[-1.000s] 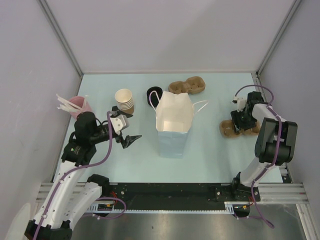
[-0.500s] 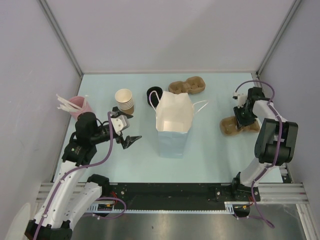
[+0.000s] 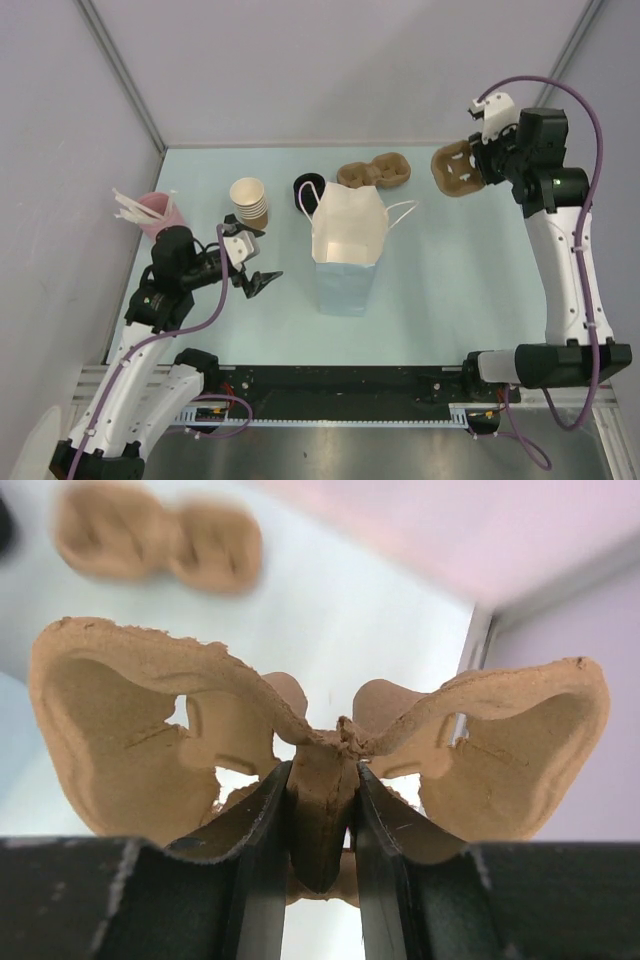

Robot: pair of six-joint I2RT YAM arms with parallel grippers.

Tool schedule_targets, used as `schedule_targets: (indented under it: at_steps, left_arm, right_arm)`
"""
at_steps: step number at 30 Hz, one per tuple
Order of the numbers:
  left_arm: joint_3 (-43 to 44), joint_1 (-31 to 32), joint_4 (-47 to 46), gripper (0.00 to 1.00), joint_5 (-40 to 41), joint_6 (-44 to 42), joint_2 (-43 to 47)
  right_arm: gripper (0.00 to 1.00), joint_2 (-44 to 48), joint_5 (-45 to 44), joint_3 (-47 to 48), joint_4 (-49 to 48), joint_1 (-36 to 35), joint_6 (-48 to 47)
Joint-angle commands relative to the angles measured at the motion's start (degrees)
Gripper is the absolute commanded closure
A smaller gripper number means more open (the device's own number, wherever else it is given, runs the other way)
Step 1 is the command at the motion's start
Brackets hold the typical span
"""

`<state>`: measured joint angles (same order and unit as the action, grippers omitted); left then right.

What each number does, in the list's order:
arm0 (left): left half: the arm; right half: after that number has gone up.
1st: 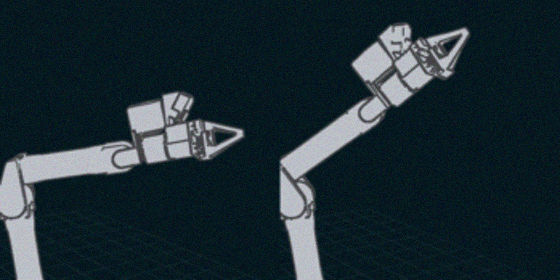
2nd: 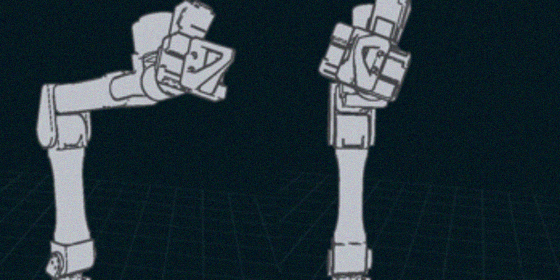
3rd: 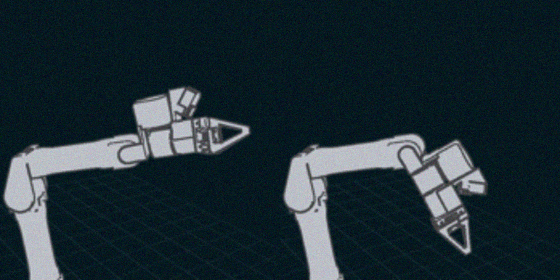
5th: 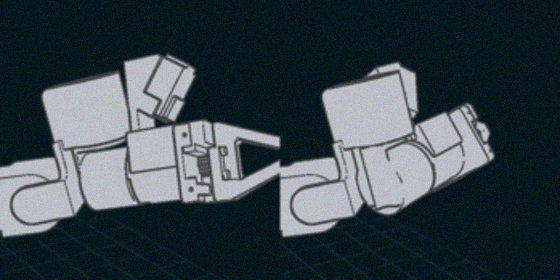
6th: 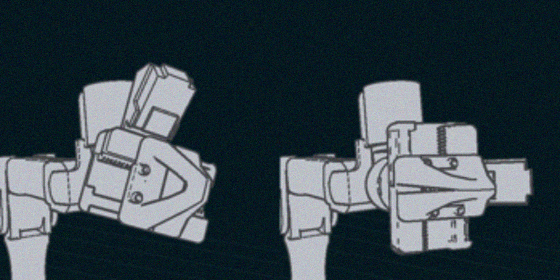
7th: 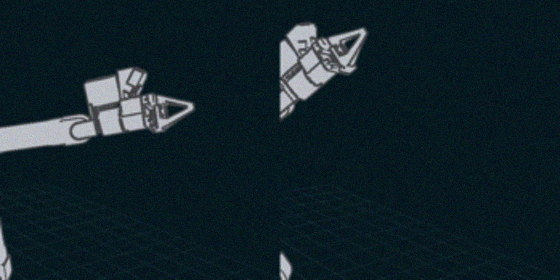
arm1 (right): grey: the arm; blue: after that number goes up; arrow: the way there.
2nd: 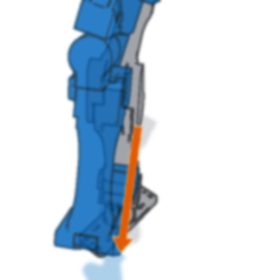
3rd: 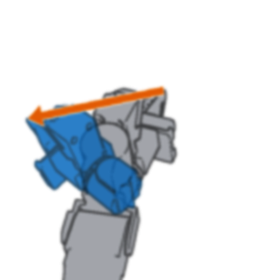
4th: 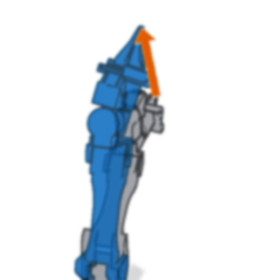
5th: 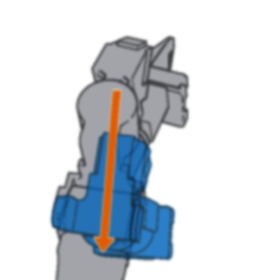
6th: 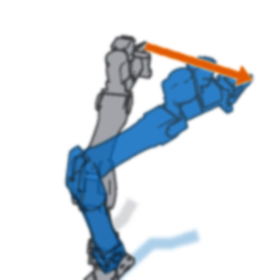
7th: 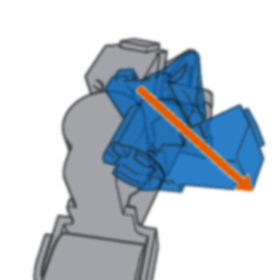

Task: Pack the takeout coffee

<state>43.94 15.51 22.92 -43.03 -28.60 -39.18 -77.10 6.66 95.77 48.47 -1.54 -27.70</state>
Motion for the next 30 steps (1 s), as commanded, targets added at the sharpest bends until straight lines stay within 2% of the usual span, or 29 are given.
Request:
schedule_targets:
  at_steps: [1, 3, 4, 5, 7, 19, 23, 30]
  left_arm:
    - [-0.53, -0.56, -1.82, 0.00, 1.28, -0.76, 0.86]
    - [-0.70, -1.00, -2.00, 0.00, 1.28, -0.67, 0.86]
    - [-0.61, -1.09, -2.09, 0.00, 1.28, -0.67, 0.86]
    - [-0.61, -1.35, -2.00, 0.00, 1.28, -0.58, 0.86]
    - [-0.70, -1.80, -2.17, 0.00, 1.28, -0.49, 0.77]
    - [-1.40, -5.40, -2.96, 0.00, 0.93, -0.23, 0.42]
    - [-1.67, -6.19, -3.05, 0.00, 0.58, -0.14, 0.51]
    - [-1.93, -6.37, -3.49, 0.00, 0.49, -0.14, 0.16]
  right_arm:
    - [0.68, 1.69, -4.79, 8.28, 1.19, -8.63, -0.16]
    - [0.68, 1.08, -6.65, 11.88, 1.45, -16.01, -0.51]
    - [0.68, 0.64, -8.13, 13.12, 1.72, -17.60, -0.86]
    - [0.68, -0.76, -3.71, 14.26, 2.76, -18.23, -0.43]
    - [0.69, -2.26, -2.79, 16.38, 3.04, -19.63, -0.33]
    - [0.68, -8.77, -15.79, 13.22, 1.63, -42.12, -11.14]
    - [0.68, -7.98, -18.34, 10.24, 2.07, -46.70, -14.21]
    - [0.66, -7.28, -19.13, 4.70, 4.53, -50.66, -17.03]
